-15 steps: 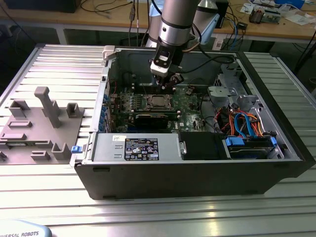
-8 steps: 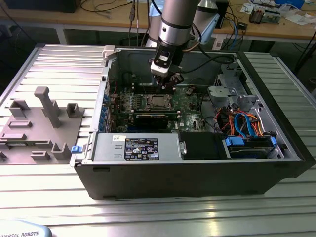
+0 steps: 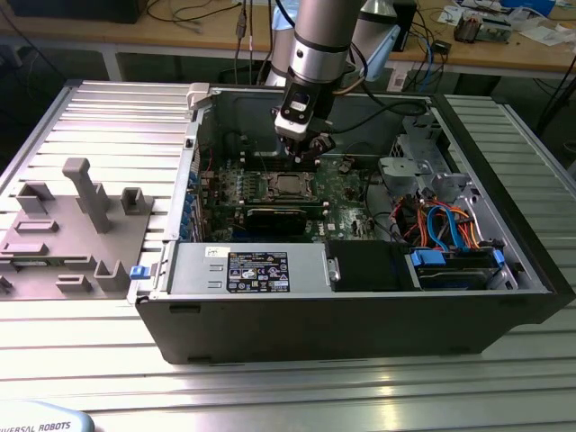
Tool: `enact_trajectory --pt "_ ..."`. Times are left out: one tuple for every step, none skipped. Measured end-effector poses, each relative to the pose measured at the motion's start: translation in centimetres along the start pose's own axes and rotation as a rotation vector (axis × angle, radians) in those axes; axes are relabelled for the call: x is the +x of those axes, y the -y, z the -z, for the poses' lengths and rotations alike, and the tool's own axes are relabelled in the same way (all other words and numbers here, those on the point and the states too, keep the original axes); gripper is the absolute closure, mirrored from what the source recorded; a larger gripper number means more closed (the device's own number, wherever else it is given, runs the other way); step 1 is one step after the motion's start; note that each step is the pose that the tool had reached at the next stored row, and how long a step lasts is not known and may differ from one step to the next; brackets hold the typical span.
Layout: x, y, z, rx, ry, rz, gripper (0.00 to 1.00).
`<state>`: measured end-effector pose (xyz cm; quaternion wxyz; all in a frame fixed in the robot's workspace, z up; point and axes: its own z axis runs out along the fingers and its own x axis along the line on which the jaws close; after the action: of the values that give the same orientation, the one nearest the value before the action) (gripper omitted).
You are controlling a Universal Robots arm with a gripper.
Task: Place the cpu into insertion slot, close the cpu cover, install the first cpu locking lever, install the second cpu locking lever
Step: 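Install the first cpu locking lever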
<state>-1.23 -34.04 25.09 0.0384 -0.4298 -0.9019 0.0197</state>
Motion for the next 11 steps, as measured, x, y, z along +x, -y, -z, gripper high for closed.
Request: enact_trajectory --pt "0.00 0.00 0.00 0.0001 0.0000 0.000 0.89" --pt "0.00 0.00 0.00 0.0001 0.0001 0.001 0.89" --pt "0.00 0.00 0.00 0.0001 0.0002 0.002 0.89" --pt "0.00 0.00 0.00 0.0001 0.0001 0.002 0.89" --pt "0.00 0.00 0.00 0.0002 0.0002 0.003 0.89" --pt "0.00 0.00 0.00 0.0000 0.0001 0.004 0.89" --pt "0.00 -0.01 0.00 -0.0005 -0.0005 0.006 0.89" --pt "0.00 0.00 0.00 -0.0005 -0.0005 0.011 0.89" --pt "0.00 0.00 0.00 0.0000 0.0000 0.018 0.89" --pt "0.00 0.00 0.01 0.0002 0.0003 0.022 0.89" --pt "-0.01 0.00 0.01 0.0005 0.0006 0.027 0.89"
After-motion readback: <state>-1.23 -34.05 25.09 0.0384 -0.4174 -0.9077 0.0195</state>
